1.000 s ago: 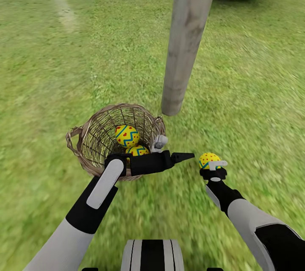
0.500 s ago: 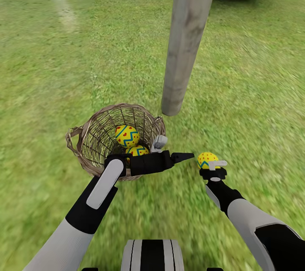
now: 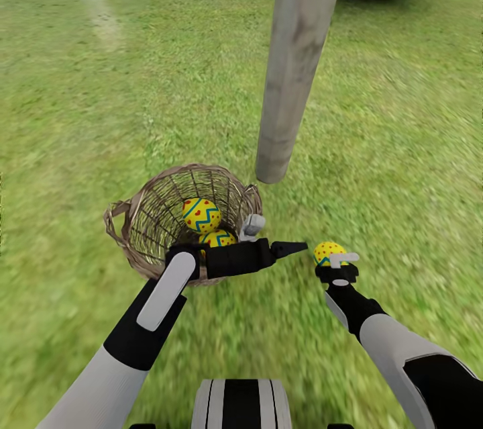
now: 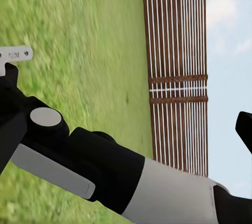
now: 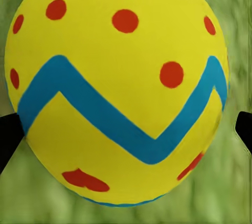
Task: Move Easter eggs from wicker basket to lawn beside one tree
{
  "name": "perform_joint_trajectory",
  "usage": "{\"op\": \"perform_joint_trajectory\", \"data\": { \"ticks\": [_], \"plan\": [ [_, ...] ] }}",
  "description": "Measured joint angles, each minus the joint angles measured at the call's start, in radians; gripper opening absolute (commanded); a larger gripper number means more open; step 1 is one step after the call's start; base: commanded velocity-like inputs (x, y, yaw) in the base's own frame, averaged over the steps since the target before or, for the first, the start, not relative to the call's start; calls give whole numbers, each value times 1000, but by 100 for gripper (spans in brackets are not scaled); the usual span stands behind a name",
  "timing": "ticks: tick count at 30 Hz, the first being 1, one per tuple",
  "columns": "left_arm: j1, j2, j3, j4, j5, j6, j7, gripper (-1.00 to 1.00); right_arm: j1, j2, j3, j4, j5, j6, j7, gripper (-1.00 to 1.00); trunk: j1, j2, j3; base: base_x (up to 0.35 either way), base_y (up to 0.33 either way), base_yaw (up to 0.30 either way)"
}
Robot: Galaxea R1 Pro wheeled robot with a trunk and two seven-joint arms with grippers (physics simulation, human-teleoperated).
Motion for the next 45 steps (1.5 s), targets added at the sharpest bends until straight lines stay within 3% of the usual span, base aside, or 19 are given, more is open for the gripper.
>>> {"op": "perform_joint_trajectory", "data": {
  "ticks": [17, 21, 25, 28, 30, 38, 40, 41, 45],
  "plan": [
    [-4, -3, 0, 0, 0, 1, 9, 100, 0, 2, 0, -1, -1, 0, 0, 100, -8, 4, 66, 0, 0, 0],
    [-24, -2, 2, 0, -2, 9, 19, 100, 0, 0, -2, -62, -2, 10, 1, 100, -9, 5, 81, 0, 0, 0],
    [-26, 1, 58, 1, -1, 16, 22, 100, 14, -4, -3, -281, -8, 199, 19, 100, -11, 6, 97, 0, 0, 0],
    [-26, 0, 65, 1, 0, 17, 22, 100, 79, -3, -2, -483, -10, 349, 23, 100, -13, 7, 108, 0, 0, 0],
    [-26, 1, 65, 1, -1, 14, 22, 100, 103, -2, -2, -536, -10, 376, 23, 100, -13, 7, 112, 0, 0, 0],
    [-25, 3, 70, 0, 1, 7, 18, 100, 115, -1, -1, -557, -11, 384, 23, 100, -13, 7, 112, 0, 0, 0],
    [-25, 9, 116, 0, 6, 3, 15, 100, 115, 0, -1, -558, -11, 384, 23, 100, -13, 7, 112, 0, 0, 0],
    [-25, 13, 155, 0, 8, 7, 13, 100, 115, 1, 0, -558, -11, 385, 24, 100, -13, 7, 112, 0, 0, 0],
    [-24, 15, 178, 0, 12, 16, 14, 100, 115, 2, 1, -593, -11, 468, 59, 100, -15, 8, 128, 0, 0, 0]
  ]
}}
